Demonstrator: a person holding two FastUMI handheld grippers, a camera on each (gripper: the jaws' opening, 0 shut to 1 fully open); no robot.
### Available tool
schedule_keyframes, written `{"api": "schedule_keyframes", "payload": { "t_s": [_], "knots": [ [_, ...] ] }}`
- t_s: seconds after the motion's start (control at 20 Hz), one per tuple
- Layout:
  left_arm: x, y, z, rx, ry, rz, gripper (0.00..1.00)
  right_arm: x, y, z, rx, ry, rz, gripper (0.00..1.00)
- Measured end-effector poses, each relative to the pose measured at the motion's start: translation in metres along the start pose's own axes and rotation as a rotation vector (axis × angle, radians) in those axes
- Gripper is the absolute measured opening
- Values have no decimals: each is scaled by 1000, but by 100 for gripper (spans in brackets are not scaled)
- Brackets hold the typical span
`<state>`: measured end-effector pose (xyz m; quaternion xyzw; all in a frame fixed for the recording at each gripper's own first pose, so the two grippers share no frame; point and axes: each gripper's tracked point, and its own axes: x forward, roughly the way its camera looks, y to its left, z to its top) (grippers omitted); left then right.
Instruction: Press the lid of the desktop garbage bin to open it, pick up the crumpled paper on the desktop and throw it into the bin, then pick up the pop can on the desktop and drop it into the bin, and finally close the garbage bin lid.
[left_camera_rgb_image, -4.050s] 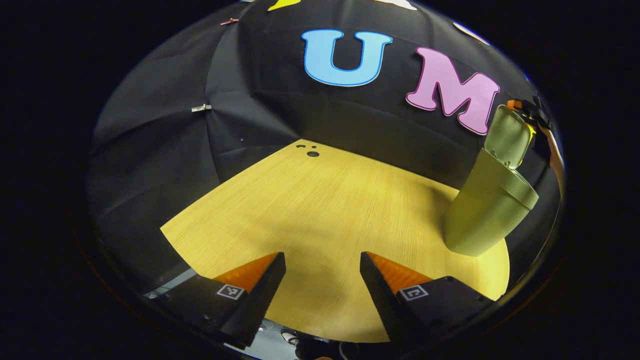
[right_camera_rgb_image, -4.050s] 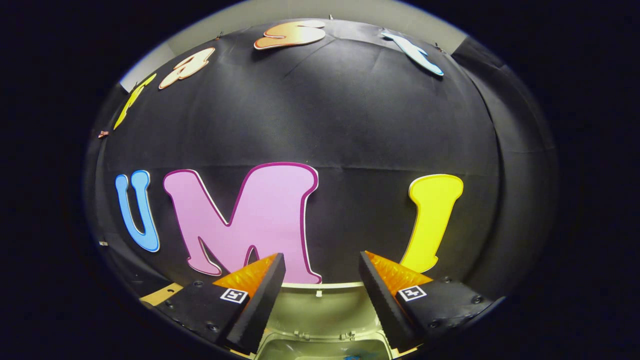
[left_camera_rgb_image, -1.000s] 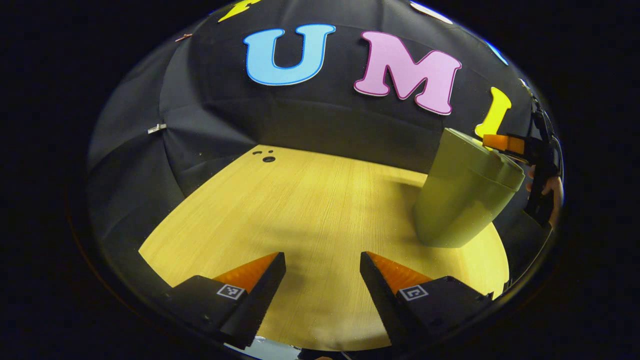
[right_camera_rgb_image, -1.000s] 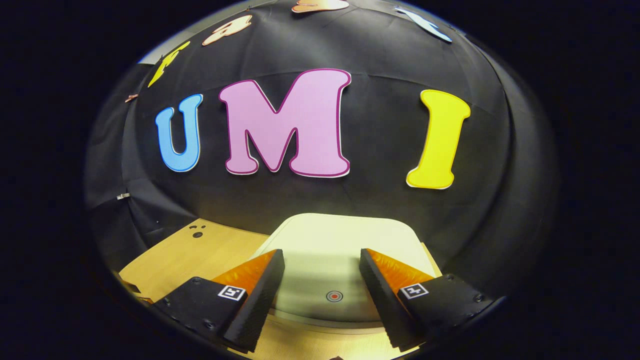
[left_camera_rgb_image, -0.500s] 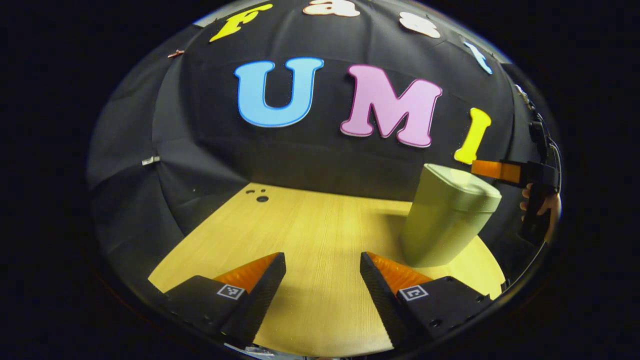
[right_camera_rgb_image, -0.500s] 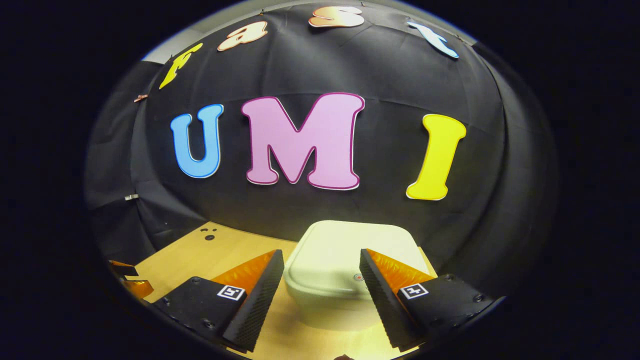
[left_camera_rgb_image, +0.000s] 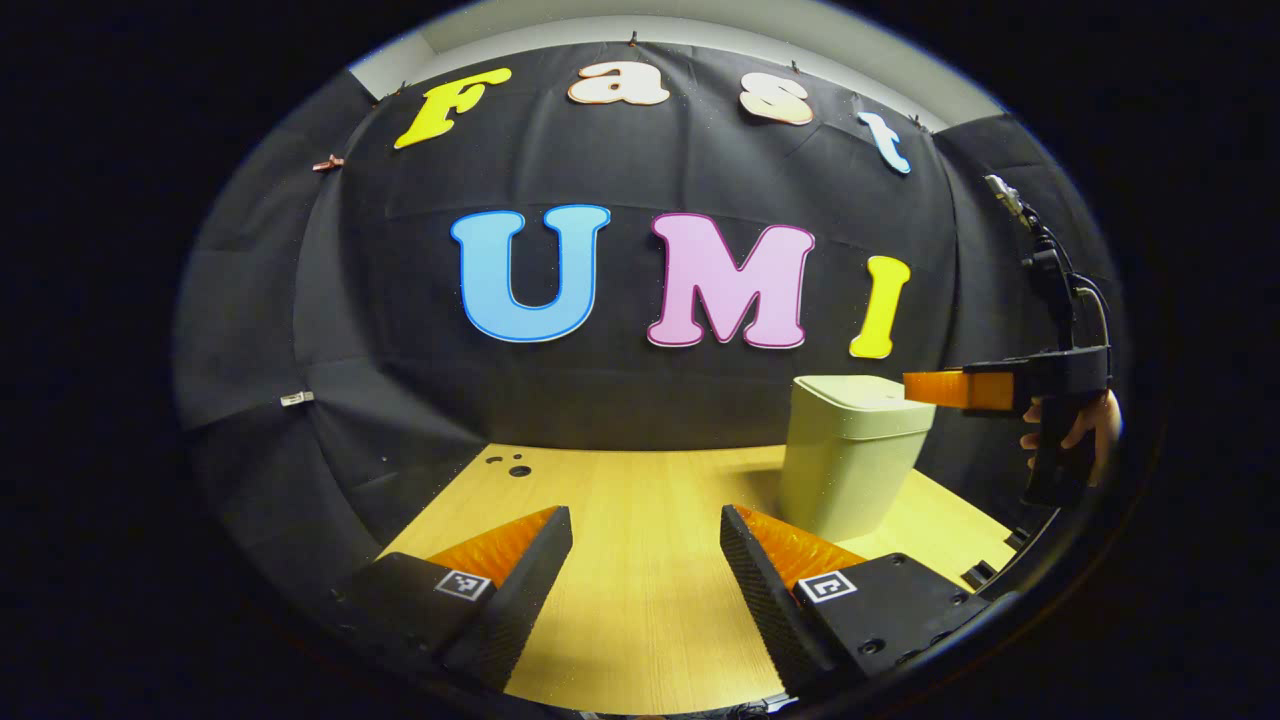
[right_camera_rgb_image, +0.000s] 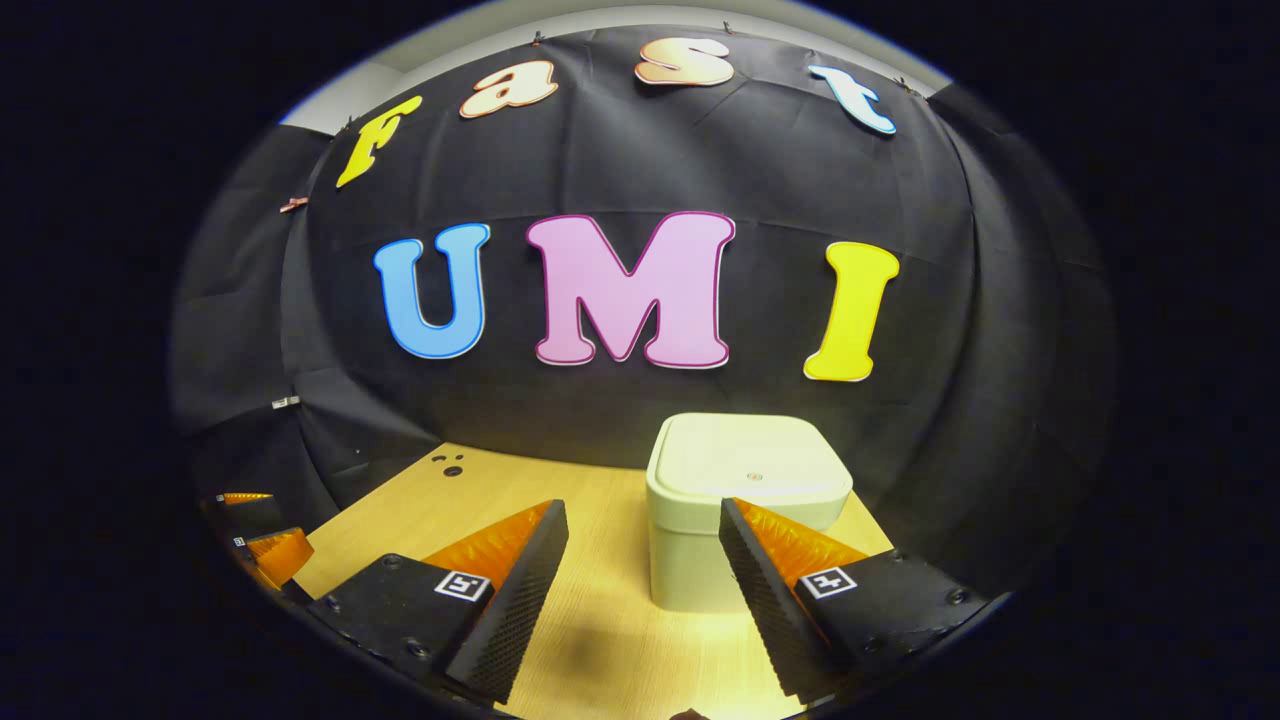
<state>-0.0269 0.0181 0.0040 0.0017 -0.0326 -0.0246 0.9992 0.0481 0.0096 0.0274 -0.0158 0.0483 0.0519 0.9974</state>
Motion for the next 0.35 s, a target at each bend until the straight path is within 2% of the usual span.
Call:
{"api": "schedule_keyframes", "payload": {
  "t_s": [0.35],
  "knots": [
    [-22,-3,-20,-40,1,-66,96,-50,21,-61,4,118,-12,96]
  ]
}}
